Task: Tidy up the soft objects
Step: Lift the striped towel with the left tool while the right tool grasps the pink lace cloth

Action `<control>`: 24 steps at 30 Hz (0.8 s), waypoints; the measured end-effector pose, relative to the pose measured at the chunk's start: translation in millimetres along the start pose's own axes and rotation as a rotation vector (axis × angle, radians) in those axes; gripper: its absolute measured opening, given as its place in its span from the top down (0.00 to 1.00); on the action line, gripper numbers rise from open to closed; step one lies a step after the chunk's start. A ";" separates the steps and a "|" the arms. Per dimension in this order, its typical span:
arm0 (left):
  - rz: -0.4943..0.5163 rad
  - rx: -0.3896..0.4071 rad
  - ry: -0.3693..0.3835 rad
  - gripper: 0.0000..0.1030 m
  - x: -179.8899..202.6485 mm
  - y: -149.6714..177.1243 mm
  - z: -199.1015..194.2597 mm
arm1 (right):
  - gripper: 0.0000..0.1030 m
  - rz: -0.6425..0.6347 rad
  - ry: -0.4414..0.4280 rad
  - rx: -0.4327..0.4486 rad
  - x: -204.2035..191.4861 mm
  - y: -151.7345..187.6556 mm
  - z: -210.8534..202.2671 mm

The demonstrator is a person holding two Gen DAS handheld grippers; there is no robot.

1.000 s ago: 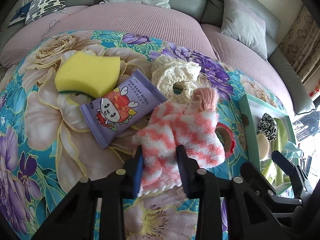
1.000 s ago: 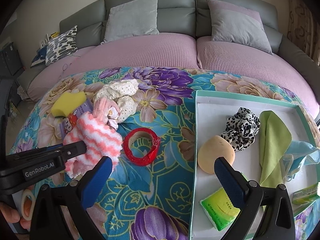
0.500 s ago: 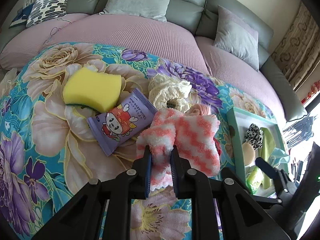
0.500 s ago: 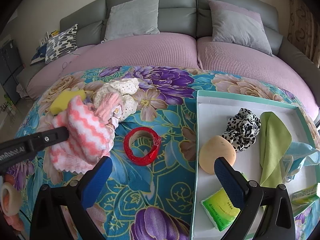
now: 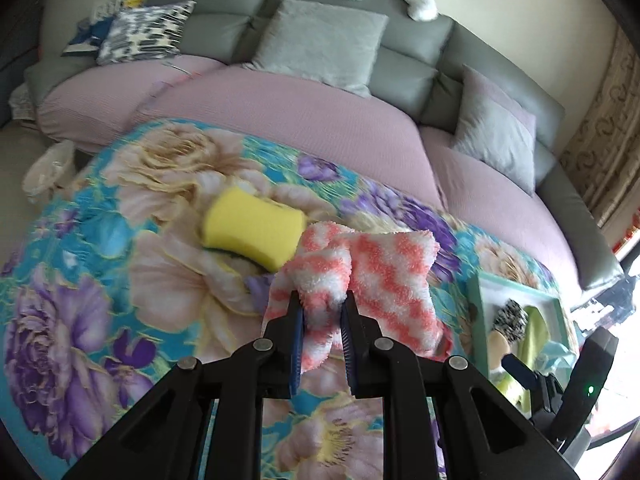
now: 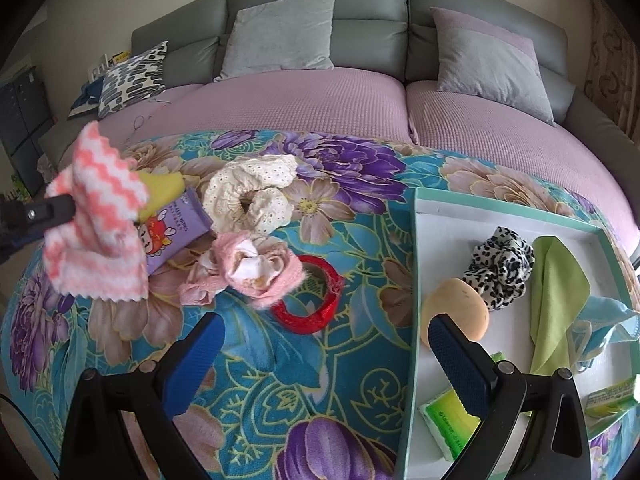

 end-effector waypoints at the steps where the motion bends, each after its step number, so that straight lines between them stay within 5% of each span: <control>1: -0.007 0.008 -0.017 0.83 -3.6 -1.1 -2.2 | 0.00 -0.008 -0.003 0.002 -2.8 -0.3 0.8; 14: -0.048 0.011 -0.192 0.83 -40.1 -4.2 0.2 | 0.00 -0.096 -0.020 0.057 -43.6 -9.1 17.6; 22: -0.056 -0.011 -0.193 0.83 -48.6 -4.2 9.9 | 0.20 -0.110 -0.012 0.049 -51.9 -11.0 31.8; 24: -0.054 -0.016 -0.191 0.83 -48.9 -4.2 12.0 | 0.33 -0.095 -0.020 0.050 -50.8 -11.6 33.5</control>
Point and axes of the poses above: each gripper's, at about its wrist camera, not at the fingertips, and z roughly the way its jaws point, x to its right, y to its underside, the point moved 1 cm from there along z, roughly the way its jaws point, and after that the axes turned 3 degrees about -z, right-handed, at the moved point
